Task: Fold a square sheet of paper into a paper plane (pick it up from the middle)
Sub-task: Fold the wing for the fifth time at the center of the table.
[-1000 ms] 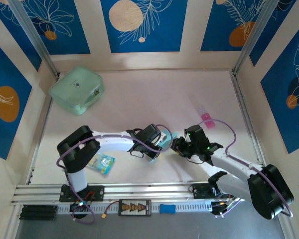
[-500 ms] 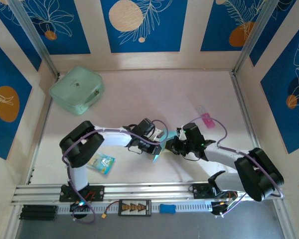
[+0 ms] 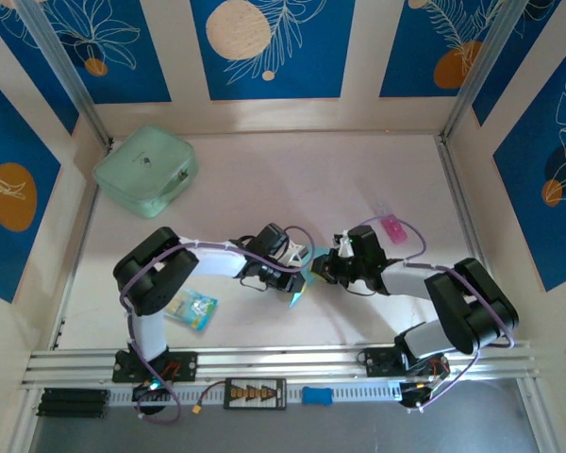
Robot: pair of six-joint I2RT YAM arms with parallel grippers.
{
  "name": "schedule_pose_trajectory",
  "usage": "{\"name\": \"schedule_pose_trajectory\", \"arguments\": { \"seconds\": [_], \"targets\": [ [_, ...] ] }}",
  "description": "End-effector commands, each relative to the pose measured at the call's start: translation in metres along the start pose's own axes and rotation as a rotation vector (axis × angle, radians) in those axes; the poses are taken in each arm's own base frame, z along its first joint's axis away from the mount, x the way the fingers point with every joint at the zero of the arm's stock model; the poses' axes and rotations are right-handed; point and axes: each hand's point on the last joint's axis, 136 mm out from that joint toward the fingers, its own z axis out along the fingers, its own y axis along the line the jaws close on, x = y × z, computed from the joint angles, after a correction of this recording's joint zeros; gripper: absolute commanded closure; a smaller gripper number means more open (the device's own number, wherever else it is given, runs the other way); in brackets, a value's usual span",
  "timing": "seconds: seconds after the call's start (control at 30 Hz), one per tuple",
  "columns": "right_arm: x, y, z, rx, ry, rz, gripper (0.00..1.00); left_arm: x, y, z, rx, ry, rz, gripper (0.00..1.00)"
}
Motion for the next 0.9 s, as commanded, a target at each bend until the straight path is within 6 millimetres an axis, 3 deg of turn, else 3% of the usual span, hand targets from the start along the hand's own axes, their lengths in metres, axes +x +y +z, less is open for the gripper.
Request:
{"name": "schedule_pose_trajectory", "arguments": {
  "seconds": [0.0, 0.43, 0.87],
  "targets": [
    [-0.007, 0.007, -0.002, -0.037, -0.011, -0.015, 0.87, 0.014, 0.019, 0.005, -0.022, 0.040, -0.062, 1.00],
    [-0.014, 0.011, 0.000, -0.080, 0.037, -0.031, 0.87, 0.009, 0.029, 0.002, 0.009, 0.009, -0.136, 1.00],
    [-0.017, 0.015, 0.017, -0.131, 0.108, -0.043, 0.87, 0.010, 0.038, 0.000, 0.006, -0.014, -0.184, 1.00]
  ]
}}
